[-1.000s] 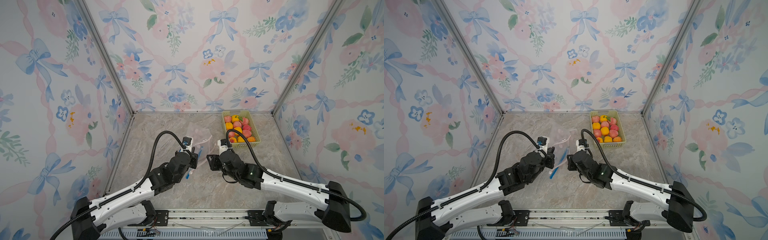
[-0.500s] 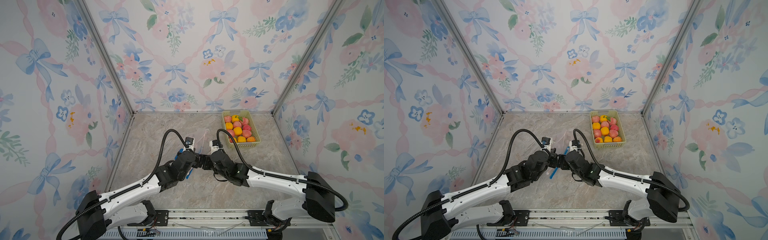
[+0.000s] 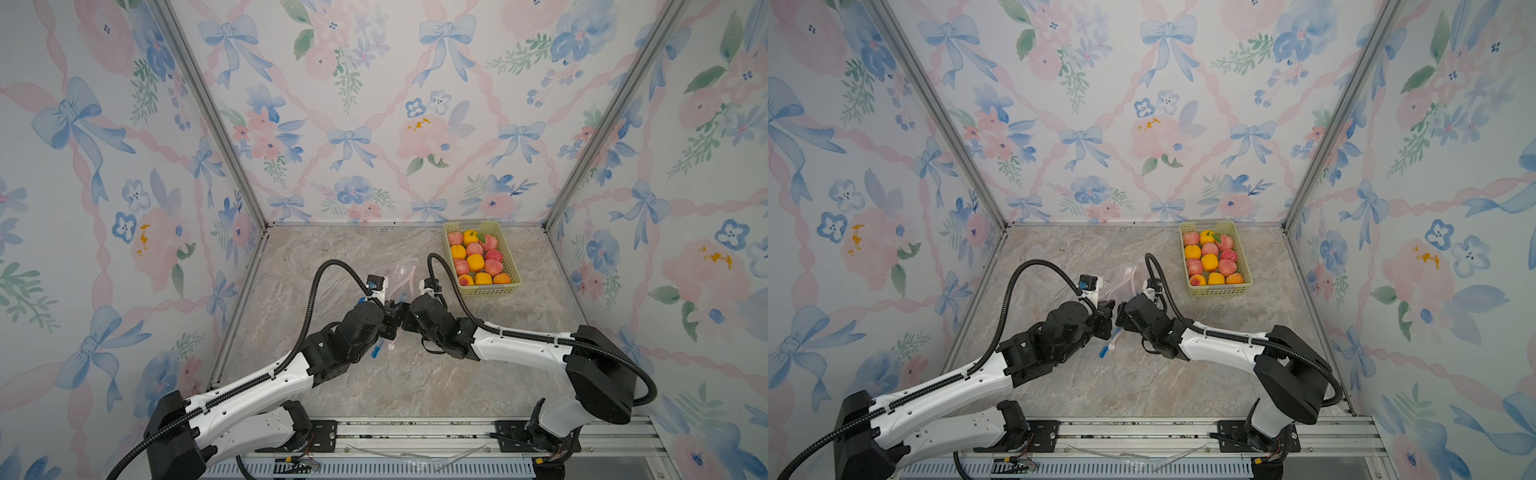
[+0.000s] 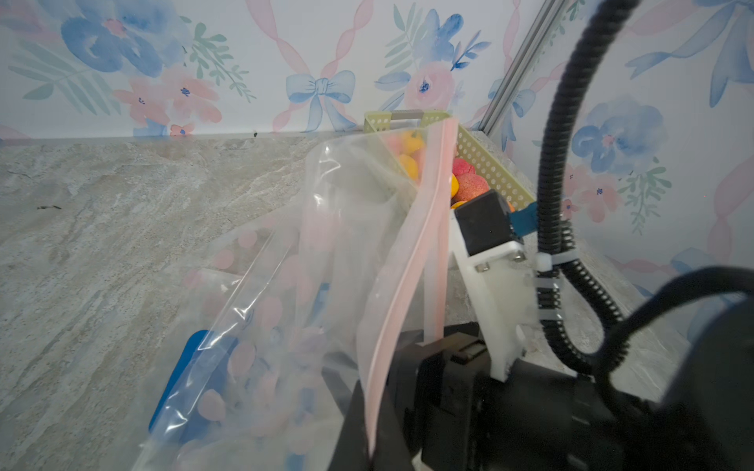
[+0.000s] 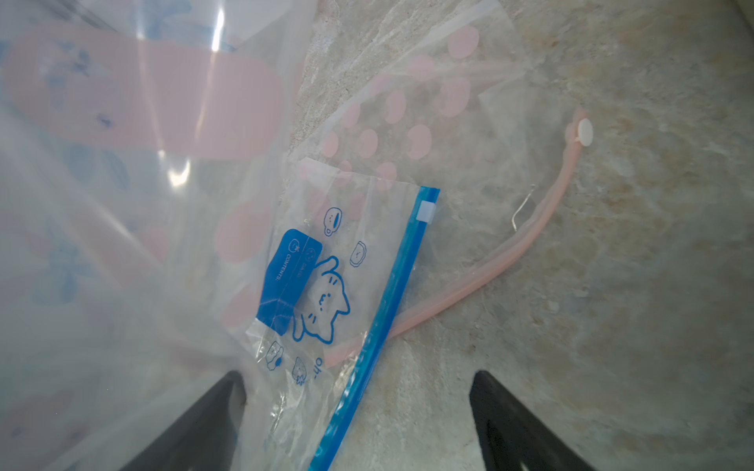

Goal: Place the peach in a zip-top bag and seal the zipper
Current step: Open the zipper of the food storage bag at the center of the board.

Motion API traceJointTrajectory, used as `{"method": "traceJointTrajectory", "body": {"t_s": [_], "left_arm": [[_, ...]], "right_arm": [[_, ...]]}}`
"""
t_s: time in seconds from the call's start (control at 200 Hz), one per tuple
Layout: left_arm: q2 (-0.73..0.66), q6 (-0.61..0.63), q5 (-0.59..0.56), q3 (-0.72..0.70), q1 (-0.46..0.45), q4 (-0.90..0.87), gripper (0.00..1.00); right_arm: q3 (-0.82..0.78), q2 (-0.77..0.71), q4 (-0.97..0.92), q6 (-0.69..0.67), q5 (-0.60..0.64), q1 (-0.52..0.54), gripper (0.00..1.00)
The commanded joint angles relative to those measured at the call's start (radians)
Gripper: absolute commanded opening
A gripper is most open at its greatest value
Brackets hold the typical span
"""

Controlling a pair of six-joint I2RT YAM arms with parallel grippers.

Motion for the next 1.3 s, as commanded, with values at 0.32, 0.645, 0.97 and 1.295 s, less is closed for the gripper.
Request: {"method": "traceJointTrajectory", "body": {"t_s": [0.32,0.645,0.97,1.295], "left_arm": [[0.017,0.007,-0.085,0.008,0.03,-0.049,0.0],[0.188,-0.005,0.03,0.032,0.109,-0.043,0.0],[0.21,-0.017,0.036,0.054,0.113,-0.036,0.0],[0.185,-0.048,0.021,0.044,0.115,-0.014,0.0]], "right_arm": [[-0.066,0.045,-0.174,-0.009,-0.053,-0.021,0.77],[-0.019,-0.05,-0.174,-0.092,-0.126,0.039,0.84],[-0.038,-0.267,-0.252,-0.135,-0.104,0.021,0.82],[-0.031,-0.473,-0.474,-0.255,-0.138,-0.302,0.64]]}}
